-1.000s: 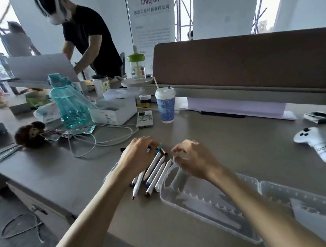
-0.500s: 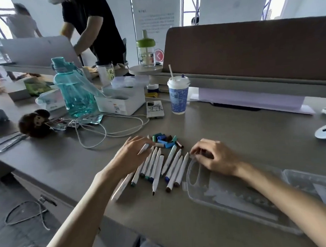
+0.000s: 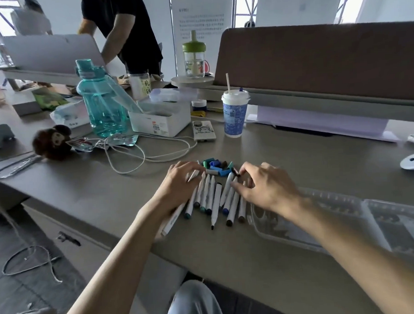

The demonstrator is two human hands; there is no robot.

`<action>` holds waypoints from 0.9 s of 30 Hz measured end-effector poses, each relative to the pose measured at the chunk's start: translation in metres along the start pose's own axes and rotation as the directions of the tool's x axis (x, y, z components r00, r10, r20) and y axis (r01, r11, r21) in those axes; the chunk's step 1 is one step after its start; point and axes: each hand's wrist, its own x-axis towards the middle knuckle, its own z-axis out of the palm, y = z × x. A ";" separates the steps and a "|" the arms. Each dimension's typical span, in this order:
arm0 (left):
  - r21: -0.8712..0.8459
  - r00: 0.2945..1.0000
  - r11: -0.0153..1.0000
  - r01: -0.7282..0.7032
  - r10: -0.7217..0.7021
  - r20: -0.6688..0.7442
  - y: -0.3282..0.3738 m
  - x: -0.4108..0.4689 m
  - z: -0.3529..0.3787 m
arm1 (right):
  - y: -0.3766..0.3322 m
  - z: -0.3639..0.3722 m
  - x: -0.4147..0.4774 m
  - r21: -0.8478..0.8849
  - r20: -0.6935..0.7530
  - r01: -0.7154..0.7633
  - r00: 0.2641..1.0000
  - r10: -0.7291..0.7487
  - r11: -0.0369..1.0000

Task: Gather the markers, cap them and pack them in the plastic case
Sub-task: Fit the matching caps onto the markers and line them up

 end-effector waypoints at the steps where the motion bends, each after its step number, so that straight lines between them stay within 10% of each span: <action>1: -0.021 1.000 1.000 0.007 -0.007 0.013 -0.002 -0.003 -0.004 | -0.004 0.001 -0.002 -0.015 0.010 -0.005 1.000 0.005 1.000; 8: -0.096 0.984 0.988 0.121 -0.107 0.144 -0.005 -0.047 -0.047 | -0.026 0.004 -0.011 -0.020 -0.049 0.066 0.997 -0.067 0.998; 14: 0.191 0.991 0.977 0.097 -0.112 0.070 -0.005 -0.062 -0.041 | -0.040 -0.002 -0.007 0.207 0.055 0.340 0.932 -0.357 0.918; 27: 0.212 0.991 0.971 0.110 -0.123 0.050 -0.007 -0.049 -0.037 | -0.035 -0.005 0.015 -0.055 0.105 0.593 0.804 -0.586 0.803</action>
